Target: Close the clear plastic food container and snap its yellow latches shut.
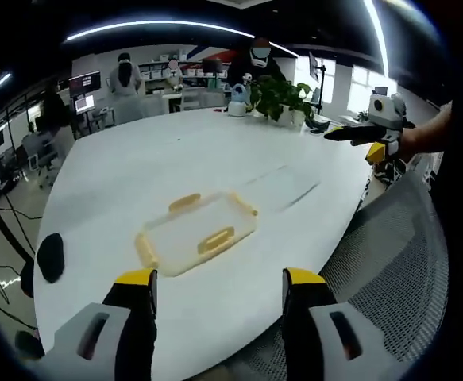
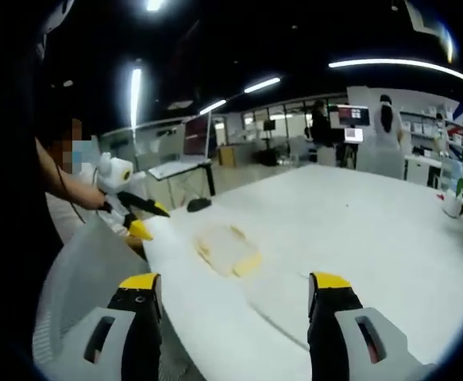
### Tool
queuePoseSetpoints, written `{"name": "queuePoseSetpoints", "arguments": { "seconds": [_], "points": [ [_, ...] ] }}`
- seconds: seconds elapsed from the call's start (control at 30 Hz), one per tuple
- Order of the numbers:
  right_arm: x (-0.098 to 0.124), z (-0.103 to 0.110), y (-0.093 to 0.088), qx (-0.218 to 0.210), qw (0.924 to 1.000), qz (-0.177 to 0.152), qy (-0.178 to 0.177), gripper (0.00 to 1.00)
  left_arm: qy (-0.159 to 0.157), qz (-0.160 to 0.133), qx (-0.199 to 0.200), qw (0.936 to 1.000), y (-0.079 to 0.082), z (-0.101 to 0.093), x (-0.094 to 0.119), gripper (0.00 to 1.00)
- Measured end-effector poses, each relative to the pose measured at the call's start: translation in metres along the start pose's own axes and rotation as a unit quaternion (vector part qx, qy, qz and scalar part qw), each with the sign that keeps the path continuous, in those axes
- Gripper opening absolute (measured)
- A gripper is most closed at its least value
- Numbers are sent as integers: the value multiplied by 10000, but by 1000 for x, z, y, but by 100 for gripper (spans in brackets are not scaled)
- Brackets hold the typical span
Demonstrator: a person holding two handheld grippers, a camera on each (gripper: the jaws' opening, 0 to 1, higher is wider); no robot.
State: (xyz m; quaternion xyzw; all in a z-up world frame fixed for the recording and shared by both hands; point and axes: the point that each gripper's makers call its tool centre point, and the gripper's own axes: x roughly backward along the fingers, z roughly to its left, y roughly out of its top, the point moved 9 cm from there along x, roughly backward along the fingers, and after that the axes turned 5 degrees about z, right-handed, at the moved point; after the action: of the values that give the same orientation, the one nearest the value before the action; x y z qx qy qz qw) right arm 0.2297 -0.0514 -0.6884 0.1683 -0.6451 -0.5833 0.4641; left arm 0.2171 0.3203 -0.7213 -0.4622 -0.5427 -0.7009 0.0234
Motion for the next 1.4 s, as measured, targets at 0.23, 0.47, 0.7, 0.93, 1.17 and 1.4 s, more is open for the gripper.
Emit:
{"name": "queuePoseSetpoints", "arguments": {
  "seconds": [0.23,0.47,0.7,0.93,1.17,1.4],
  "points": [
    [-10,2,5,-14,10000,37,49,75,-94,37,-157,9998,5,11,-3,62],
    [-22,2,13,49,9999,94,81,74,-197,157,-296,9992,5,23,-6,61],
    [-36,0,19,96,9998,161,103,75,-355,243,-417,9982,5,34,-9,60],
    [-48,1,24,116,9996,221,112,75,-465,282,-518,9972,8,45,-12,60],
    [-56,4,33,25,9999,111,50,76,-561,328,-627,9959,8,53,-12,60],
    [-64,7,34,102,9997,220,93,73,-621,392,-740,9945,7,62,-12,59]
  ]
}}
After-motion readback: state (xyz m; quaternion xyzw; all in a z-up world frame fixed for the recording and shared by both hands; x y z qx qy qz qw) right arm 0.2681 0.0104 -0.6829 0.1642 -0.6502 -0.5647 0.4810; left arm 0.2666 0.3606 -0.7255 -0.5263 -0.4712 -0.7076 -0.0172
